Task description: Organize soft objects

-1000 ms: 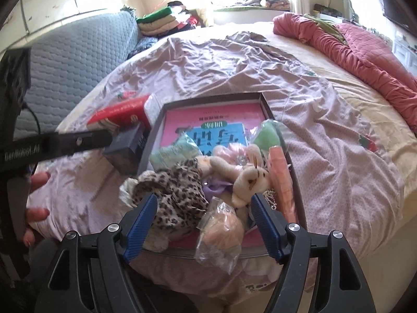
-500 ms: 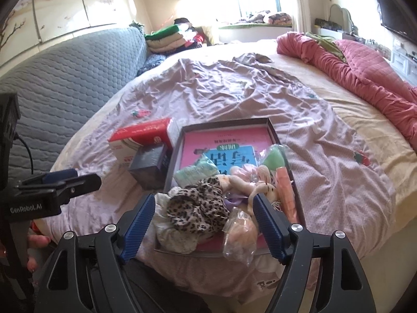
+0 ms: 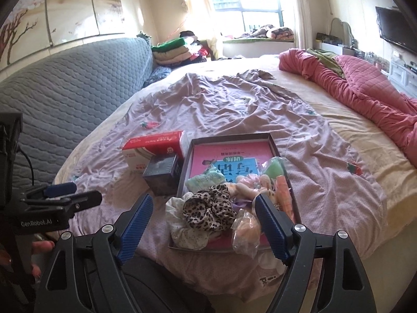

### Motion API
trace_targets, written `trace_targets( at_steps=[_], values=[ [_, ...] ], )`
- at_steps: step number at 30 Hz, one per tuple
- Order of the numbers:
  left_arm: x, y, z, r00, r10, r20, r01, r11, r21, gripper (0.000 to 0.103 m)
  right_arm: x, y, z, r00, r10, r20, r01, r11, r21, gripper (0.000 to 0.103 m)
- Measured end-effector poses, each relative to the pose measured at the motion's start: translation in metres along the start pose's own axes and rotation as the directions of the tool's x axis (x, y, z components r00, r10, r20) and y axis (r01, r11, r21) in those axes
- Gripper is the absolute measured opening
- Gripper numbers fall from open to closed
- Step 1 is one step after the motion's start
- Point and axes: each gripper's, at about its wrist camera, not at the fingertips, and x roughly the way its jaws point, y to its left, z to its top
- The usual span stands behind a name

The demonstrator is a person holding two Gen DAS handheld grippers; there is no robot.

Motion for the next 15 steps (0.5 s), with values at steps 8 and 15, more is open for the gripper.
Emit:
trace_targets(
  at_steps=[8, 15],
  values=[
    [-0.008, -0.007, -0.009, 1.0, 0.004, 0.009, -0.004, 1.0, -0.005, 0.085, -0.011, -0.001, 0.0, 1.0, -0.01, 0.024, 0.01, 1.0, 0.009, 0.082],
    [-0.009, -0.011, -0.021, 1.0, 0.022, 0.003, -0.022, 1.0, -0.001, 0.085, -0.016, 0.004, -0.009, 1.0, -0.025, 0.016, 0.025, 1.0, 0.001, 0.082]
  ],
)
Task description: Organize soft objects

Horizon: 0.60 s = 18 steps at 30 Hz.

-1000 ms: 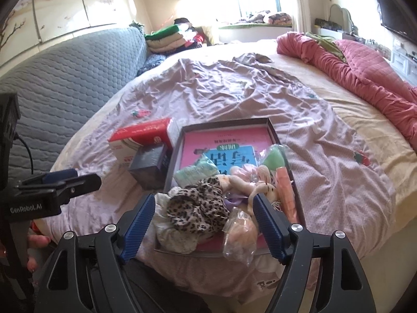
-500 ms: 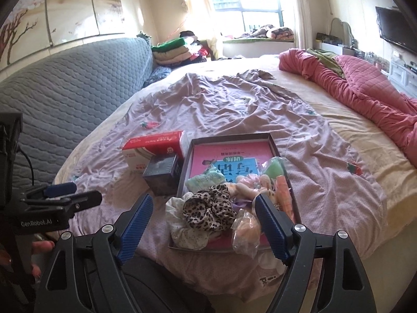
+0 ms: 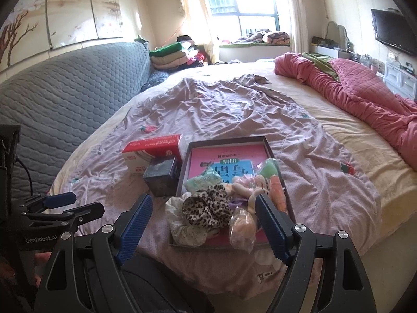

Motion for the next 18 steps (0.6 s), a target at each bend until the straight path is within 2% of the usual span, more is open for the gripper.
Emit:
trace_targets(
  at_steps=[18],
  values=[
    [0.011, 0.003, -0.026, 0.998, 0.054, -0.021, -0.055, 0.998, -0.028, 0.085, 0.008, 0.004, -0.027, 0.997, -0.057, -0.043, 0.059, 0.998, 0.024, 0.082]
  ],
)
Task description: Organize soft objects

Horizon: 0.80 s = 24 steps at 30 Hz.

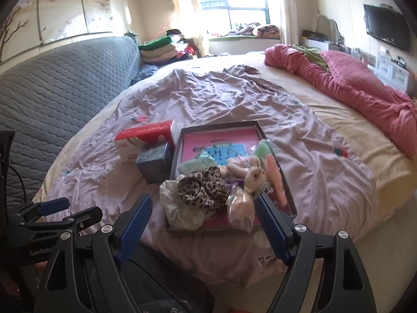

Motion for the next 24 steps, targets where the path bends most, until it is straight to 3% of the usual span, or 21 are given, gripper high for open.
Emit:
trace_targets(
  at_steps=[6, 24],
  values=[
    [0.003, 0.0, -0.002, 1.0, 0.005, -0.009, -0.005, 1.0, 0.005, 0.085, 0.014, 0.001, -0.011, 0.998, 0.004, -0.057, -0.004, 1.0, -0.002, 0.082],
    [0.006, -0.001, -0.004, 1.0, 0.011, -0.021, -0.011, 1.0, 0.002, 0.085, 0.015, 0.002, -0.012, 0.999, 0.002, -0.049, -0.002, 1.0, -0.007, 0.082]
  ],
)
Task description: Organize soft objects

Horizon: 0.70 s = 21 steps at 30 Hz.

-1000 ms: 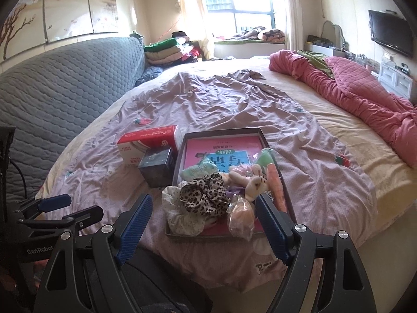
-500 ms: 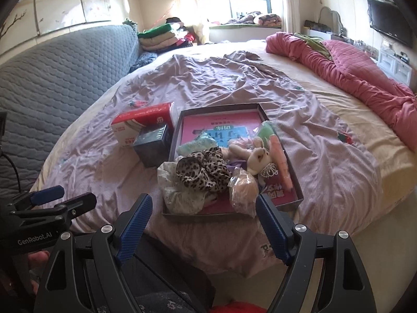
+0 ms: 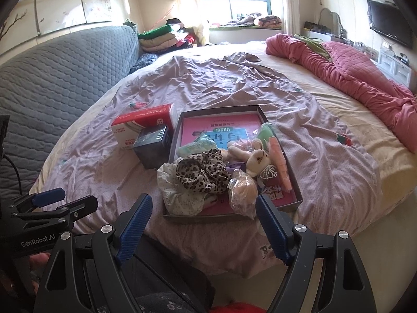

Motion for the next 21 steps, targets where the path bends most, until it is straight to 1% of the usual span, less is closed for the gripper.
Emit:
trace_targets(
  at_steps=[21],
  values=[
    [0.0035, 0.0017, -0.0028, 1.0, 0.01, -0.013, -0.01, 1.0, -0.001, 0.085, -0.0019, 0.0002, 0.0015, 1.0, 0.0, 0.003, 0.0, 1.0, -0.001, 0.083]
  ],
)
